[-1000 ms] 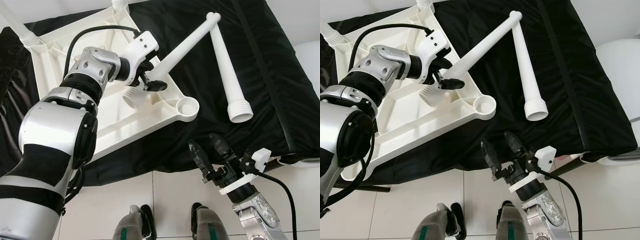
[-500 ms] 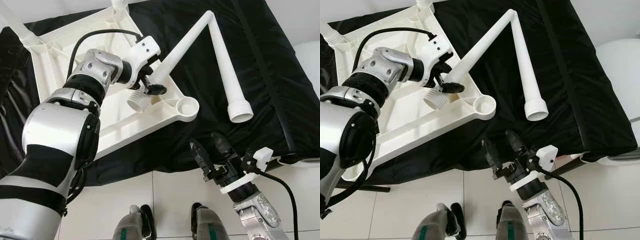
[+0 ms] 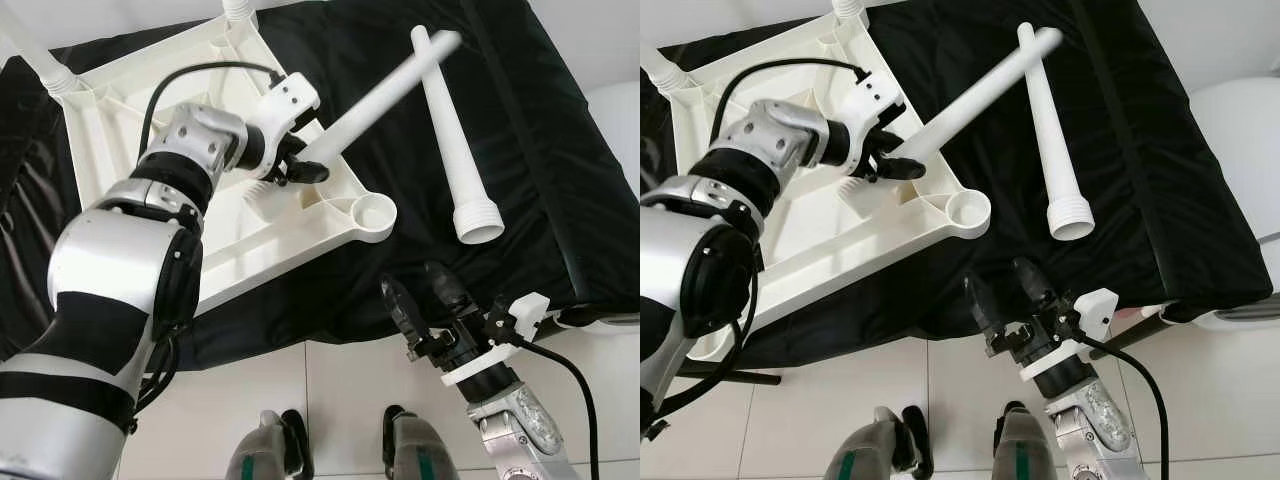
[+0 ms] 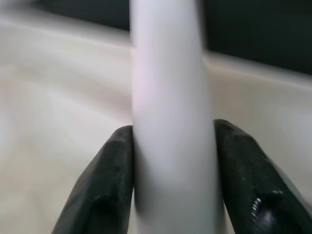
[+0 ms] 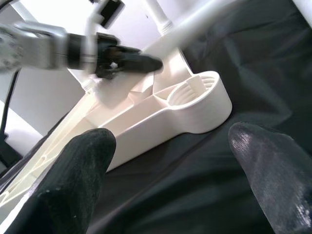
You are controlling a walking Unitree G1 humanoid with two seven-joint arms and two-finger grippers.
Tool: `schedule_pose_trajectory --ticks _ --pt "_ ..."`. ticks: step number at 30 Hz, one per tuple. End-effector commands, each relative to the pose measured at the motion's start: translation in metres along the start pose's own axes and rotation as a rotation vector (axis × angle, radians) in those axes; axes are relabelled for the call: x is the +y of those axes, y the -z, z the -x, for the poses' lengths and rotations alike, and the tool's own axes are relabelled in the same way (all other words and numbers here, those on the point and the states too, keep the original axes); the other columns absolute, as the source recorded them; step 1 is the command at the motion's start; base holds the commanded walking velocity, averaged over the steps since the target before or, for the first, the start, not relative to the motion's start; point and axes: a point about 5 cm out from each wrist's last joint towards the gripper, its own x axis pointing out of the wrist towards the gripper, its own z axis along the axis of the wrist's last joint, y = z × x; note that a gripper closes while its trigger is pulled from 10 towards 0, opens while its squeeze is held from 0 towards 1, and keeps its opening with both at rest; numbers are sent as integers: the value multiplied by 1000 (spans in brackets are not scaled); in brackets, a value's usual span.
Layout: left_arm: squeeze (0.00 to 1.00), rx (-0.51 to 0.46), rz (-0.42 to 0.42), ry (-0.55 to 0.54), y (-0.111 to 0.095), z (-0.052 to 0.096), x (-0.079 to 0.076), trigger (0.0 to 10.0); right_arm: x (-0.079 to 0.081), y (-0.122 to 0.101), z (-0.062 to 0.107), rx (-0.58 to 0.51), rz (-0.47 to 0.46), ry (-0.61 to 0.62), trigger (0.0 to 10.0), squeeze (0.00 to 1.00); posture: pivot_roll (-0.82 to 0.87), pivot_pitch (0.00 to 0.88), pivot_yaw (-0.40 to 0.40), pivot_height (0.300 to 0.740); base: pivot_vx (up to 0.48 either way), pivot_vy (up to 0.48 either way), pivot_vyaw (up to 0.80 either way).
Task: Building children table
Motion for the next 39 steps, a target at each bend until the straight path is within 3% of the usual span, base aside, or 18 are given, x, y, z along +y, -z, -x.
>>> schedule_pose_trajectory --ticks 1,13,29,35,36,37,38,39 --pt "0 55 17 -150 18 2 12 0 2 1 2 9 -16 3 10000 0 -219 271 180 740 0 0 0" --pt "0 37 -21 -131 10 4 17 0 0 1 0 15 -19 -3 10000 0 -199 265 168 740 0 0 0" --pt "0 -19 -21 -123 -5 1 9 0 -3 3 -4 16 -26 -7 10000 0 -192 257 165 740 0 0 0" --pt "0 -94 -24 -53 -27 4 11 0 -8 7 -11 9 -42 -9 10000 0 -145 225 155 740 0 0 0" --pt "0 -124 -21 -21 -35 6 13 7686 -10 10 -17 1 -58 -14 10000 0 -128 215 148 740 0 0 0" --pt "0 -124 -21 -21 -35 6 13 7686 -10 10 -17 1 -58 -14 10000 0 -128 215 148 740 0 0 0" --pt "0 -142 -13 6 -39 7 14 10000 -12 12 -21 -1 -67 -19 10000 0 -109 202 142 740 0 0 0" --pt "0 -163 9 38 -43 8 16 10000 -13 14 -25 -4 -80 -27 10000 0 -95 191 135 740 0 0 0"
